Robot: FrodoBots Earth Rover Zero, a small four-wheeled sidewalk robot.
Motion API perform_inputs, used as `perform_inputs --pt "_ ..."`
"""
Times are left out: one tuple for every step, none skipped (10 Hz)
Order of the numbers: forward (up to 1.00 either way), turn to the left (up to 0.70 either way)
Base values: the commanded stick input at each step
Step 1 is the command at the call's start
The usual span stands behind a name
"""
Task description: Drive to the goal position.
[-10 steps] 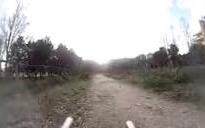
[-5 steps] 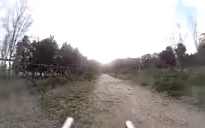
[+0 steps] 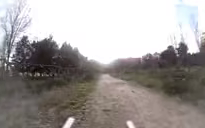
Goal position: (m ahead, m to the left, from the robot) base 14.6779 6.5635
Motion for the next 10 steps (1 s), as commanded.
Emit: perform_inputs --pt "0.70 0.00" --pt "0.70 0.00" --pt "0.70 0.00" --pt "0.70 0.00" --pt "0.70 0.00" --pt "0.70 0.00" --pt "0.70 0.00" --pt "0.70 0.00" --pt "0.70 0.00" --pt "0.70 0.00"
